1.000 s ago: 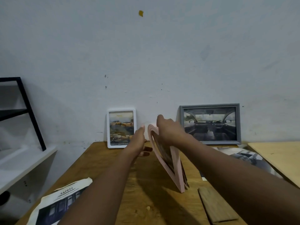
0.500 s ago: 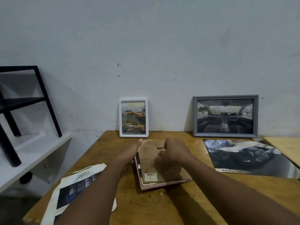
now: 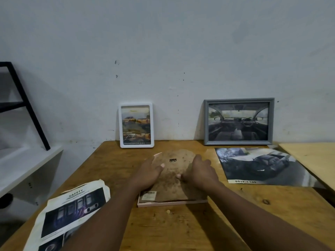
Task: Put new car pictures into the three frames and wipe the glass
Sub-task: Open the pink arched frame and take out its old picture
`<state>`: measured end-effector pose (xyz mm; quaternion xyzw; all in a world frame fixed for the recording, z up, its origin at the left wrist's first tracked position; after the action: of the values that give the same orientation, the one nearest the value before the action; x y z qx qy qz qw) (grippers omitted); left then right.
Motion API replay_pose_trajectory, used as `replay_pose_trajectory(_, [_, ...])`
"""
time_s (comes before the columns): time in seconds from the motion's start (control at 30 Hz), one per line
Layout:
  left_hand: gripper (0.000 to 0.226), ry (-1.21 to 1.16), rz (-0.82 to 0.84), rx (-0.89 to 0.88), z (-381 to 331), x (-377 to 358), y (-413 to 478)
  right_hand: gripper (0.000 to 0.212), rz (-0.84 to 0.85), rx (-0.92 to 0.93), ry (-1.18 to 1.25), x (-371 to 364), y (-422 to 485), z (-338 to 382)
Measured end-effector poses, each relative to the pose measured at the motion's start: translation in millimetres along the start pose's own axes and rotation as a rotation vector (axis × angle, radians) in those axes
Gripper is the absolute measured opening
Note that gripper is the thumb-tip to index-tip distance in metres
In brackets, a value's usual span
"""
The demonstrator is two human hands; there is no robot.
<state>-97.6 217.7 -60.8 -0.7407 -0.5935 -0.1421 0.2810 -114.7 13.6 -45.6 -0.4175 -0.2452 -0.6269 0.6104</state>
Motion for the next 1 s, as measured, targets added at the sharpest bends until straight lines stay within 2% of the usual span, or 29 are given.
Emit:
replay_pose_trajectory(0.1, [0.063, 0.073, -0.009, -0.059, -8, -4, 0, 0.086, -0.032, 0.074, 0.034, 10, -4, 6])
replay_pose_trajectory(0.17, [0.061, 0.166, -0.028, -0.092, -14, -8, 1, 0.061, -0.056, 0.156, 0.148, 21, -2, 11])
replay_pose_trajectory(0.23, [0.065, 0.241, -0.056, -0.109, -15, -13, 4, 0.037, -0.092, 0.224, 0.289, 37, 3, 11])
replay_pose_trajectory(0.3, [0.076, 0.266, -0.065, -0.129, -14, -18, 8, 0.025, -0.113, 0.257, 0.388, 59, 10, 6])
replay_pose_trajectory(0.43, [0.092, 0.42, -0.082, -0.138, -6, -23, 24, 0.025, -0.184, 0.271, 0.415, 116, 24, -21])
replay_pose_trajectory(0.6, [0.074, 0.616, -0.053, -0.098, -1, -33, 28, 0.02, -0.22, 0.158, 0.429, 165, 41, -90])
replay_pose_trajectory(0.7, [0.073, 0.675, -0.054, -0.095, 1, -31, 34, 0.029, -0.18, 0.1, 0.384, 164, 51, -123])
replay_pose_trajectory(0.83, [0.072, 0.678, -0.059, -0.084, 1, -27, 39, 0.03, -0.168, 0.075, 0.29, 142, 63, -144])
replay_pose_trajectory(1.0, [0.07, 0.637, -0.089, -0.098, -4, -24, 36, 0.022, -0.106, 0.078, -0.034, 108, 73, -138])
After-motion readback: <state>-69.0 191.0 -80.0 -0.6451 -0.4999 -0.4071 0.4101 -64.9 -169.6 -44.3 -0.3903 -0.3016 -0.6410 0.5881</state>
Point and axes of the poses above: each hand's wrist, its own y-axis towards the middle knuckle, its own x-axis out of the back of the hand, z = x × y, the point moved 5 cm from there along y, towards the middle knuckle, and after that the axes turned 9 degrees about z, right-handed, at the moved point
